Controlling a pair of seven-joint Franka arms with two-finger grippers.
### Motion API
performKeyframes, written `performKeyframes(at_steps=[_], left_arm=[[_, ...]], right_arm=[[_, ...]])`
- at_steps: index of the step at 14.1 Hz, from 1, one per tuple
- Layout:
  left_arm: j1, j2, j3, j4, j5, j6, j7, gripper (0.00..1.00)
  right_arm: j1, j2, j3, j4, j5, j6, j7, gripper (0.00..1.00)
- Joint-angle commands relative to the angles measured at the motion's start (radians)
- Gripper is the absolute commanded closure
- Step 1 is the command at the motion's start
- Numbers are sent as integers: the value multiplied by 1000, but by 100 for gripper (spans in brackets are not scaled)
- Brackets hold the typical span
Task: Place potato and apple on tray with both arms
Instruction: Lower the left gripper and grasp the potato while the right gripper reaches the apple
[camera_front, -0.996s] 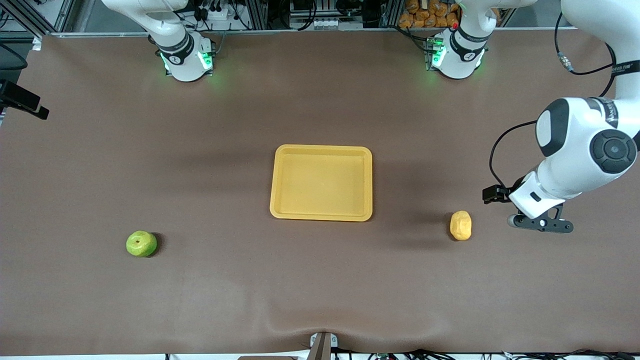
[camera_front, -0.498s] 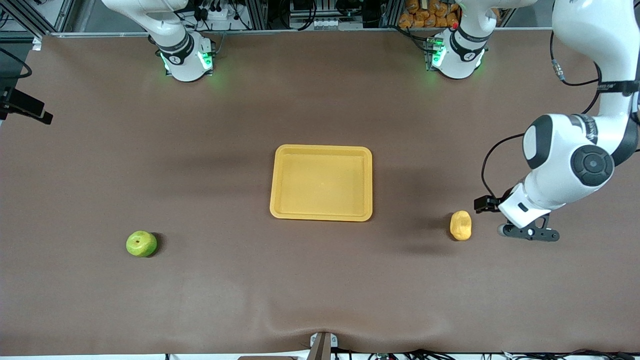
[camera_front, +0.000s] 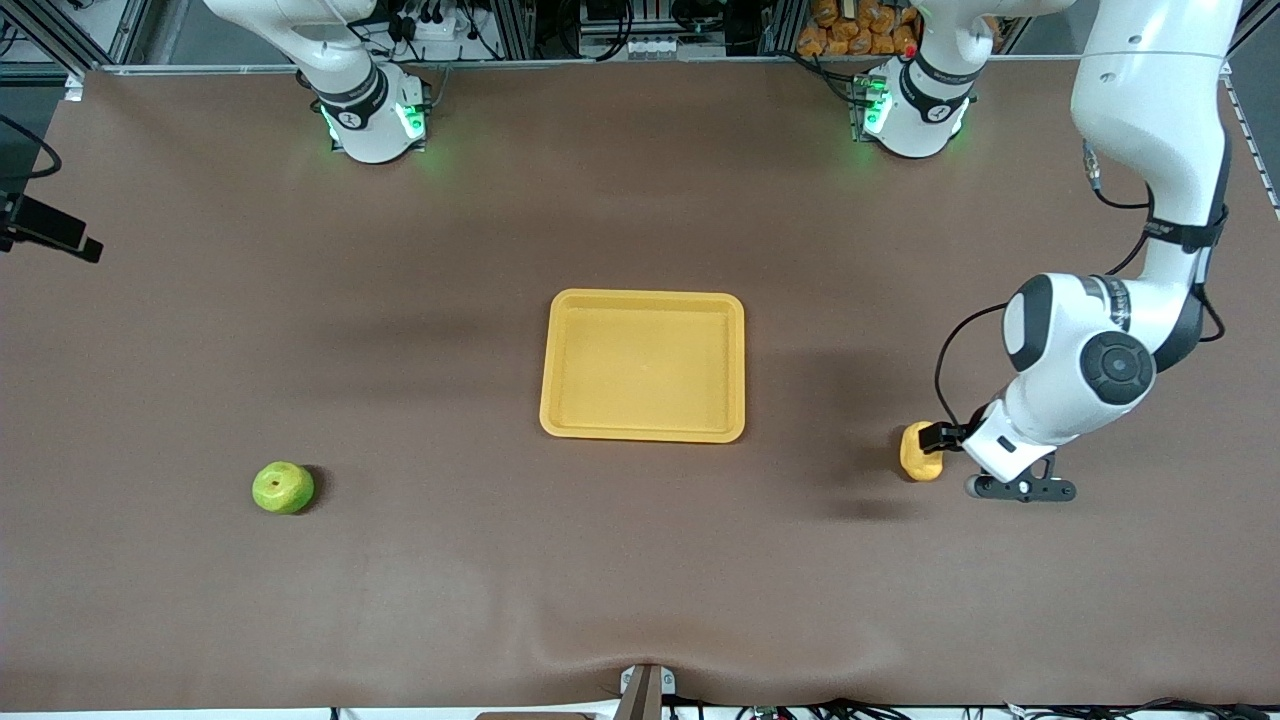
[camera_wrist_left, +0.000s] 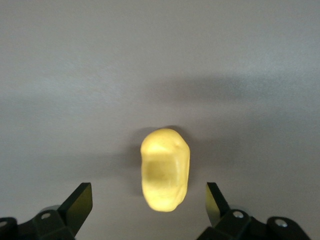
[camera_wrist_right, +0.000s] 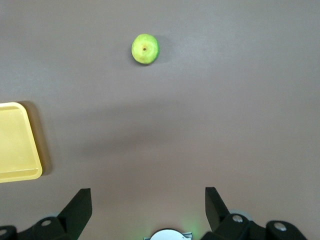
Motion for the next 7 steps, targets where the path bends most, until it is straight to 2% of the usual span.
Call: performKeyframes(at_steps=[1, 7], left_arm=[[-10, 33, 4, 13, 36, 11, -32, 0], [-20, 111, 4, 17, 45, 49, -32, 0]], right_arm=[[-15, 32, 13, 2, -9, 12, -3, 0], [-9, 138, 15, 2, -9, 65, -3, 0]])
